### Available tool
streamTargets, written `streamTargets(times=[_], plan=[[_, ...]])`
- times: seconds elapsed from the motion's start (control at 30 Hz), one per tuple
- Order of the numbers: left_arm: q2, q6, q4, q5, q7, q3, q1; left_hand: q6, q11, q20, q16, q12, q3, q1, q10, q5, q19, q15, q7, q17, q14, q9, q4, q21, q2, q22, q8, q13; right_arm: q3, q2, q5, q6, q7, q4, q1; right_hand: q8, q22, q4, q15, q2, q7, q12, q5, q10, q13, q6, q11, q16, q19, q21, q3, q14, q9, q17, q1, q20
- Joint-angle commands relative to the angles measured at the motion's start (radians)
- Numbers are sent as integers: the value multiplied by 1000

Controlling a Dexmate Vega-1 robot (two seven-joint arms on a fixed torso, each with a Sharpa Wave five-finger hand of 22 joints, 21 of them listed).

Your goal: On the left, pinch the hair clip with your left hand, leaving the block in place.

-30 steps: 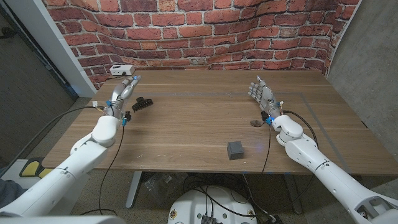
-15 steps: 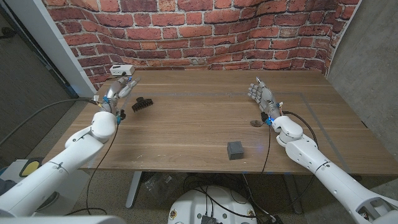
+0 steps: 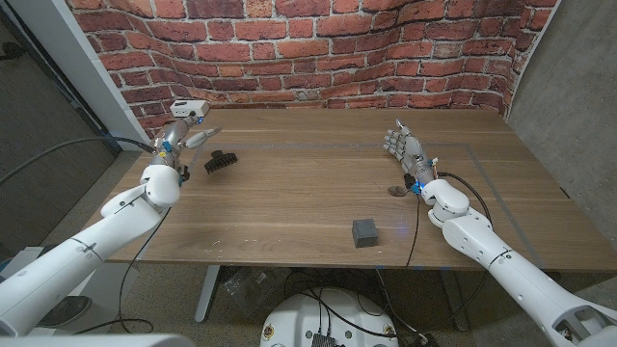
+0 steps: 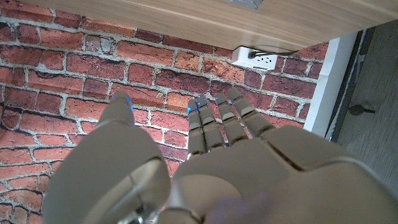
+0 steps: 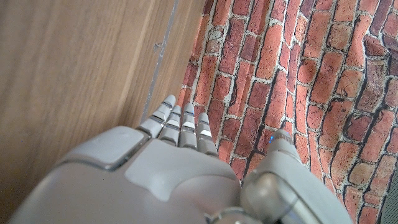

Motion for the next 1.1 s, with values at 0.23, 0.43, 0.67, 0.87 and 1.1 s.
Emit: streamTargets(times=[0.23, 0.43, 0.67, 0.87, 1.1], plan=[[105, 239, -103, 112, -140, 80, -52, 34, -29, -13, -9, -10, 4, 79, 35, 8, 24, -53, -33, -1, 23, 6, -39, -10, -25, 3, 6, 5, -11, 5, 4, -20, 1, 9, 5, 0, 1, -8, 7, 2, -3, 5, -2, 8, 1, 0, 2, -3, 9, -3, 2, 7, 4, 4, 11, -1], [145, 299, -132, 122, -224, 105, -86, 40, -36, -24, -13, -13, 4, 95, 43, 9, 27, -64, -35, -1, 22, 6, -45, -14, -31, 3, 5, 5, -14, 7, 3, -23, 1, 10, 6, 0, 1, -8, 8, 4, -3, 4, -2, 9, 1, 1, 2, -3, 10, -5, 3, 7, 4, 4, 12, -1], [179, 341, -146, 136, -306, 137, -134, 47, -34, -27, -14, -13, 3, 100, 54, 10, 29, -72, -31, -1, 25, 6, -45, -17, -34, 3, 4, 5, -16, 8, 0, -26, -4, 7, 6, 0, 1, -8, 7, 4, -3, 4, -3, 9, 1, 2, 3, -3, 10, -7, 2, 7, 4, 4, 13, -1], [203, 383, -154, 158, -400, 182, -190, 49, -32, -32, -15, -15, 1, 102, 56, 10, 30, -75, -31, 0, 25, 6, -44, -19, -36, 3, 3, 5, -15, 7, 1, -29, -8, 4, 3, 0, 2, -9, 6, 4, -3, 4, -3, 9, 1, 3, 3, -3, 11, -8, 1, 8, 4, 4, 13, 0], [215, 418, -156, 199, -477, 233, -244, 59, -40, -34, -13, -17, -1, 103, 62, 10, 35, -83, -40, 0, 36, 6, -41, -21, -37, 3, 4, 5, -17, 14, 10, -33, -4, 18, 6, 0, 2, -9, 7, 5, -3, 3, -3, 10, 1, 3, 1, -3, 13, -10, 1, 9, 4, 4, 14, 0]])
